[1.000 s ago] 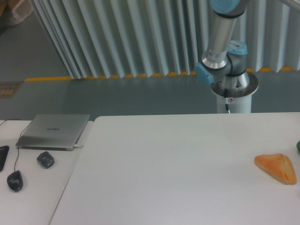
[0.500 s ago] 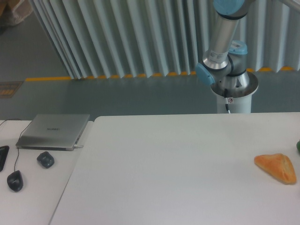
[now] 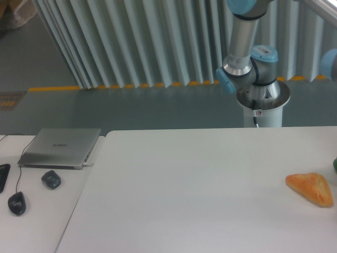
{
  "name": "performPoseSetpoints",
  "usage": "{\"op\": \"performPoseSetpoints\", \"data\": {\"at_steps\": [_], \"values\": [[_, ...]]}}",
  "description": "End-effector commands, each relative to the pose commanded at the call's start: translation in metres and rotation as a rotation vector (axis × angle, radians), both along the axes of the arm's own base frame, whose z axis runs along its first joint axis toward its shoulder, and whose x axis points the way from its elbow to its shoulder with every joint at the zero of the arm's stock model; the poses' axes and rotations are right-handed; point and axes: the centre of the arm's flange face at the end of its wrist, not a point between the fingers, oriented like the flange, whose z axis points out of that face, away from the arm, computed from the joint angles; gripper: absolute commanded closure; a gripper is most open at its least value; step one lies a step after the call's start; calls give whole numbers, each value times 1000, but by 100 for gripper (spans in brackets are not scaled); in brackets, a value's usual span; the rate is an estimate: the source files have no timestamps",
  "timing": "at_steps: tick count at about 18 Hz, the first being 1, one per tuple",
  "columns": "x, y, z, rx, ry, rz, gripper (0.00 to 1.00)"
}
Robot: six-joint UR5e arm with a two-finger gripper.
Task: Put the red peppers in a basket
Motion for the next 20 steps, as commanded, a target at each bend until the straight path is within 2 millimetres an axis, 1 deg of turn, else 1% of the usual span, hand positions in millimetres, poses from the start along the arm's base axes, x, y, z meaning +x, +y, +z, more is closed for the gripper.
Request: {"op": "performPoseSetpoints", "data": {"at_steps": [1,3,6,7,9,13,16,20], "values": [[7,8,1,-2,1,-21,0],[14,13,-2,-13,-23,-40,0],[18,15,-6,-21,-47,-46,0],[22,21,-5,-6,-55,-61,0],[21,28,-1,16,-63,-74,0],[24,29,-17,-24,-114,-75,0],[25,29,-22,-35,-129,-76,0],[26,30,-22,-35,-129,-78,0]]}}
